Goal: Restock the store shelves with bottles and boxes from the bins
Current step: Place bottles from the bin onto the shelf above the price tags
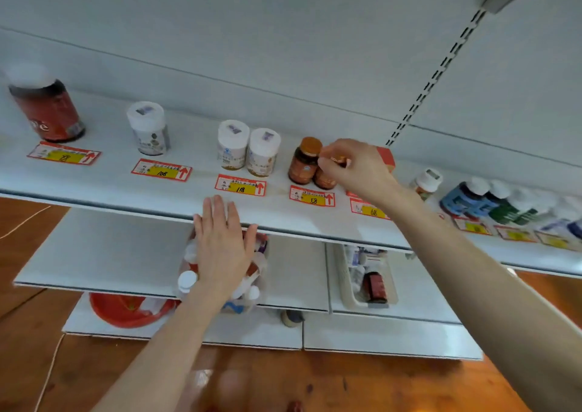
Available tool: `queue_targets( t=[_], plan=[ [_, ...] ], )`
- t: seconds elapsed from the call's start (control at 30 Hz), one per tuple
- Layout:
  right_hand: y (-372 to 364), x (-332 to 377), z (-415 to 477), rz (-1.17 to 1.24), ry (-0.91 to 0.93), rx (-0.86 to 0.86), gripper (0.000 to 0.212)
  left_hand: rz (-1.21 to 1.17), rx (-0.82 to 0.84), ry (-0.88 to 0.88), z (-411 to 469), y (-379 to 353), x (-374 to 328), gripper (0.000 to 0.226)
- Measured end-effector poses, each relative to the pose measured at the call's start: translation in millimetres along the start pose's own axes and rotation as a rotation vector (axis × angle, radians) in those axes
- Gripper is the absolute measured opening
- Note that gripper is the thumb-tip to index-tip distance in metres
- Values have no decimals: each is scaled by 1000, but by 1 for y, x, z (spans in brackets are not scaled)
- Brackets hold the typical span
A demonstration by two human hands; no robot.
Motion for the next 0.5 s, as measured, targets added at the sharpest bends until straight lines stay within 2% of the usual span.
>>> queue_targets(
  t=[0.1, 0.2, 0.3, 0.37, 0.5],
  plan=[
    [28, -21, -44, 44, -54, -74, 13, -133, -160, -145, -22, 13, -31, 54],
    [56, -54, -89, 86, -141, -116, 11, -295, -195, -286, -54, 11, -82, 62],
    [87, -98, -135, 127, -232, -179, 11, -314, -104, -410, -89, -8, -141, 66],
    [106, -131, -165, 149, -313, -162, 11, -290, -14, -468, -111, -21, -177, 68],
    [124, -198, -213, 166, -453, -114, 12, -241, 161, -506, -144, -53, -234, 42]
  ],
)
Point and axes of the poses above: each hand's wrist, its own z-axis towards the middle knuckle, its own y-axis out of the back of the hand, x = y × z, the point moved 4 cm from there along z, towards the middle knuckle, and after that the axes turned 15 degrees about z, right-handed, at the moved point
